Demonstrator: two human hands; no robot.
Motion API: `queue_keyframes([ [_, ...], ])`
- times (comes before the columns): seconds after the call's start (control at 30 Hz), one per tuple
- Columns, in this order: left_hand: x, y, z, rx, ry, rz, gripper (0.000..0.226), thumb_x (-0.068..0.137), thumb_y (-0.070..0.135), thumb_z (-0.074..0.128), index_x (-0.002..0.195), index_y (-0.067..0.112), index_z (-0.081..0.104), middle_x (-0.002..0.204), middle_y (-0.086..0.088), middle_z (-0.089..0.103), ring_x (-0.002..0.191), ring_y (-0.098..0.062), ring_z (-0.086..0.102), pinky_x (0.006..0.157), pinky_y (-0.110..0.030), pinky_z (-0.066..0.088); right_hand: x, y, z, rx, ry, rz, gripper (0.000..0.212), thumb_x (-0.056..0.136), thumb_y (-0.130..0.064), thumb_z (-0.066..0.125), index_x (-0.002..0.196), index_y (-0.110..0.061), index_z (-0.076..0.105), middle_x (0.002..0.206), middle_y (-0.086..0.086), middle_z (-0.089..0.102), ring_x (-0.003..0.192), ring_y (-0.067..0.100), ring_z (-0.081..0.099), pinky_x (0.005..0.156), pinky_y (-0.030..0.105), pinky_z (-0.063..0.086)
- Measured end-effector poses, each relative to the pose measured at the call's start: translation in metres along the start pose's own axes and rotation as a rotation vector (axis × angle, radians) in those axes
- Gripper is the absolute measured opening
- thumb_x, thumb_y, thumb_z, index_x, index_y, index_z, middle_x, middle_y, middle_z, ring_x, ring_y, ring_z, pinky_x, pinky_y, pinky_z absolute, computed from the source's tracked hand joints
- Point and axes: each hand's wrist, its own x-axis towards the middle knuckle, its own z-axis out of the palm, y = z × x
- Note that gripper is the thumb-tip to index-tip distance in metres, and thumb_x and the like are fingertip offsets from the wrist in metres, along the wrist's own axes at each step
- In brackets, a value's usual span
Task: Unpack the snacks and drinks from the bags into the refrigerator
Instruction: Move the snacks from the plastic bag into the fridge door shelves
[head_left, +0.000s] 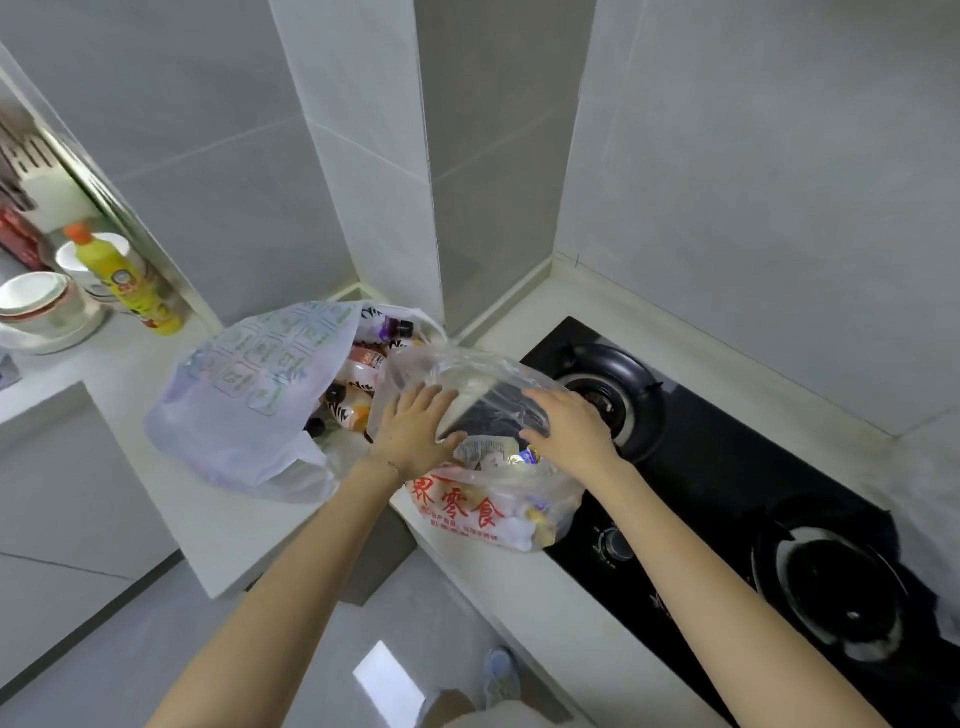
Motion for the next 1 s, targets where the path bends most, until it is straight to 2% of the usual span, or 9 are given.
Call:
queue_keyframes([
  [0.1,0.019,-0.004,0.018,-0.032,-0.082,0.028,0.057,0.099,0.044,0.041,0.150,0.022,0.028,0.156,0.001,0.027,0.148,-0.023,0.010,0.120,-0.043,0.009,0.011,0.010,0.022,0.000,-0.069,0.015,0.054,0.093,-0.033,0.059,0.144,-0.025,0.042,0.146,-0.003,0.047,0.134,0.017,0.042,0.107,0.032,0.034],
  [0.27,0.040,-0.003,0.038,-0.072,-0.199,0.015,0.052,0.097,0.033,0.047,0.146,0.021,0.034,0.150,0.000,0.037,0.144,-0.021,0.021,0.117,-0.039,0.014,0.021,0.016,0.054,-0.017,-0.190,0.070,0.048,0.095,-0.024,0.055,0.142,-0.020,0.044,0.138,0.004,0.052,0.122,0.024,0.051,0.093,0.032,0.042],
  [0.43,0.048,-0.002,0.059,-0.059,-0.306,0.019,0.054,0.093,0.045,0.051,0.142,0.024,0.039,0.147,0.001,0.042,0.136,-0.024,0.035,0.113,-0.040,0.023,0.023,0.021,0.082,-0.140,-0.293,0.106,0.055,0.092,-0.024,0.054,0.144,-0.019,0.037,0.145,0.000,0.043,0.132,0.023,0.035,0.107,0.033,0.030],
  [0.6,0.050,-0.009,0.071,-0.065,-0.328,0.022,0.056,0.092,0.051,0.050,0.141,0.026,0.038,0.145,-0.002,0.041,0.129,-0.028,0.042,0.110,-0.042,0.027,0.021,0.018,0.096,-0.333,-0.292,0.085,0.059,0.090,-0.027,0.053,0.145,-0.019,0.033,0.145,0.000,0.036,0.132,0.027,0.028,0.109,0.038,0.021],
  [0.73,0.051,-0.016,0.072,-0.059,-0.343,0.053,0.074,0.085,0.063,0.055,0.146,0.027,0.031,0.146,-0.005,0.035,0.131,-0.029,0.037,0.111,-0.043,0.025,0.017,0.018,0.102,-0.370,-0.268,0.099,0.054,0.093,-0.027,0.049,0.145,-0.018,0.034,0.142,0.002,0.037,0.133,0.028,0.026,0.113,0.040,0.015],
  [0.8,0.050,-0.016,0.073,-0.027,-0.358,0.077,0.083,0.081,0.065,0.058,0.148,0.027,0.026,0.147,-0.006,0.032,0.132,-0.030,0.034,0.112,-0.043,0.024,0.015,0.018,0.103,-0.368,-0.218,0.101,0.045,0.096,-0.022,0.045,0.140,-0.017,0.041,0.136,0.004,0.042,0.128,0.028,0.031,0.111,0.040,0.018],
  [0.9,0.048,-0.016,0.077,-0.025,-0.338,0.058,0.091,0.078,0.058,0.066,0.150,0.025,0.021,0.146,-0.007,0.031,0.132,-0.030,0.032,0.112,-0.042,0.025,0.015,0.018,0.100,-0.348,-0.183,0.104,0.042,0.090,-0.013,0.052,0.132,-0.017,0.050,0.131,0.004,0.045,0.124,0.027,0.035,0.105,0.038,0.025],
  [1.0,0.050,-0.017,0.077,-0.031,-0.325,0.043,0.080,0.080,0.053,0.066,0.146,0.025,0.031,0.142,-0.006,0.034,0.129,-0.028,0.033,0.111,-0.040,0.025,0.017,0.019,0.092,-0.219,-0.163,0.141,0.033,0.093,-0.017,0.055,0.125,-0.022,0.055,0.124,0.001,0.052,0.119,0.024,0.046,0.100,0.036,0.033],
])
